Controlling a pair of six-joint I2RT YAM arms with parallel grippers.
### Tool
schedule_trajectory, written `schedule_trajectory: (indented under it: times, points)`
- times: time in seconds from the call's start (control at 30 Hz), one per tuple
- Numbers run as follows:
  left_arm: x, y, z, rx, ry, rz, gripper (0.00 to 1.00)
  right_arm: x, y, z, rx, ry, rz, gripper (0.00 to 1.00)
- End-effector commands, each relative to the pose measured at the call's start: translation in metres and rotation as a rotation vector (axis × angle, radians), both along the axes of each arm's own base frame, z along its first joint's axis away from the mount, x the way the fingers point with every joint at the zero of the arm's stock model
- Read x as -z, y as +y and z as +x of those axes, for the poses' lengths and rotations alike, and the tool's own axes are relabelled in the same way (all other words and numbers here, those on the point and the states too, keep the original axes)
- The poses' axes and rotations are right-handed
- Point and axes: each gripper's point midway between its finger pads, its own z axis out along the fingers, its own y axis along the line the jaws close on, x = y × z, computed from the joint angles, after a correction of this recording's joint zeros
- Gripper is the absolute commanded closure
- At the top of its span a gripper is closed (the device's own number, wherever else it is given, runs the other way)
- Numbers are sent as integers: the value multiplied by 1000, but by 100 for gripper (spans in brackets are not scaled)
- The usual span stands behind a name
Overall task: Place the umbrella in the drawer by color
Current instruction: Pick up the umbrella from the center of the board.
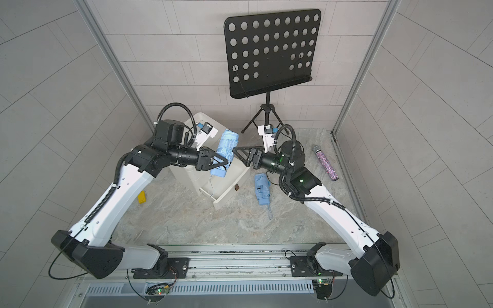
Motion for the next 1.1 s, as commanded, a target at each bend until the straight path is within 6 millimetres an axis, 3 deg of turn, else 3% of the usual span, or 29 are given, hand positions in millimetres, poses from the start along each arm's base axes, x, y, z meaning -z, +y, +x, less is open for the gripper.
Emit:
schedule_trajectory:
  times: [0.0, 0.13, 0.63, 0.9, 0.97, 1.07]
  points:
    - [-39, -2, -28, 116, -41, -122, 93, -30, 4, -14, -67, -98, 67, 29]
    - [-37, -3, -27, 117, -32, -124, 93, -37, 13, -23, -110, -125, 69, 29]
    - [-38, -4, -31, 144, -14, -144, 92, -43, 34, -15, -160, -116, 96, 32]
    - [-38, -5, -32, 155, -3, -153, 90, -46, 40, -15, -192, -119, 131, 57]
    - [-38, -5, -31, 153, -8, -151, 86, -47, 40, -16, -196, -123, 137, 64]
    - [-37, -5, -30, 147, -11, -145, 63, -48, 40, -16, -197, -121, 140, 70]
